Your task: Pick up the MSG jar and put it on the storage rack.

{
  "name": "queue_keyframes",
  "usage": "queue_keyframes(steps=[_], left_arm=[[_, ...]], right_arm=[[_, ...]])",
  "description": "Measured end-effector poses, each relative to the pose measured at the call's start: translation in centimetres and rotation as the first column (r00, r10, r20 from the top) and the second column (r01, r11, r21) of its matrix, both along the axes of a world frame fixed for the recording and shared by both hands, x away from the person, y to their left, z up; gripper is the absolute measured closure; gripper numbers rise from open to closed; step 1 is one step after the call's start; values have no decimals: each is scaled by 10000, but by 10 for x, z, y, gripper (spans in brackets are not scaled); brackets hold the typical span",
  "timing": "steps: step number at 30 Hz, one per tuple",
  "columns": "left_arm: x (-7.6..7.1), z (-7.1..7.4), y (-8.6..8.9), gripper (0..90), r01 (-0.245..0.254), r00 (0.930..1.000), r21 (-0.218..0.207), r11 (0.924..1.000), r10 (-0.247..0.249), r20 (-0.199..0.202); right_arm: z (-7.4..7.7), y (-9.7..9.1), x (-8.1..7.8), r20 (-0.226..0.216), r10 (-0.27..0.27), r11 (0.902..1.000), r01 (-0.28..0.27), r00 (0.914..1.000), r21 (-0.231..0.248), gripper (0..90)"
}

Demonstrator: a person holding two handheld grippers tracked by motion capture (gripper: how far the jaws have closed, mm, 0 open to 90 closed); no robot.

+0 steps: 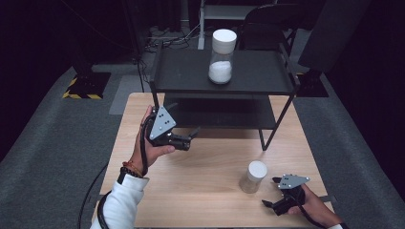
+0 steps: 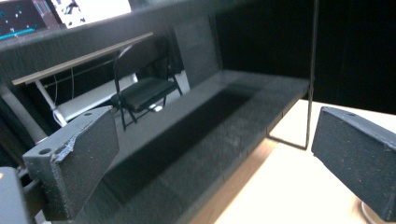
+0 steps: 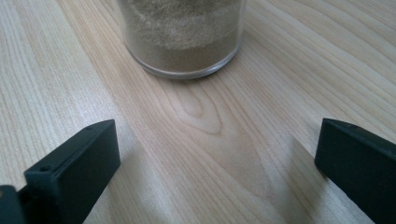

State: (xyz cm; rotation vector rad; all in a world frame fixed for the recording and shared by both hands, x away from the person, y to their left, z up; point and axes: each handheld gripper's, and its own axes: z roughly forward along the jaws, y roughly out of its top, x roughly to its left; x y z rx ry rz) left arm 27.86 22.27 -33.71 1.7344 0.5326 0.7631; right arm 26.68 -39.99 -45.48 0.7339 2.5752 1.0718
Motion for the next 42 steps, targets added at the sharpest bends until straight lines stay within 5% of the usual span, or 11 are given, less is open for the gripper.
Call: queue_keyframes(steps=[14, 31, 42], left_arm=[[-7, -41, 5, 10, -21, 9956, 521, 9986, 70, -938], [-9, -84, 3, 14, 120, 9754, 978, 9951, 99, -2204], [-5, -101, -1, 15, 335, 9546, 1809, 9829, 221, -2971]], right_arm=[[0, 0, 0, -3, -7, 10000, 7, 10000, 8, 0], [0, 0, 0, -3, 13, 10000, -13, 10000, 9, 0], [0, 0, 0, -3, 13, 10000, -13, 10000, 11, 0]])
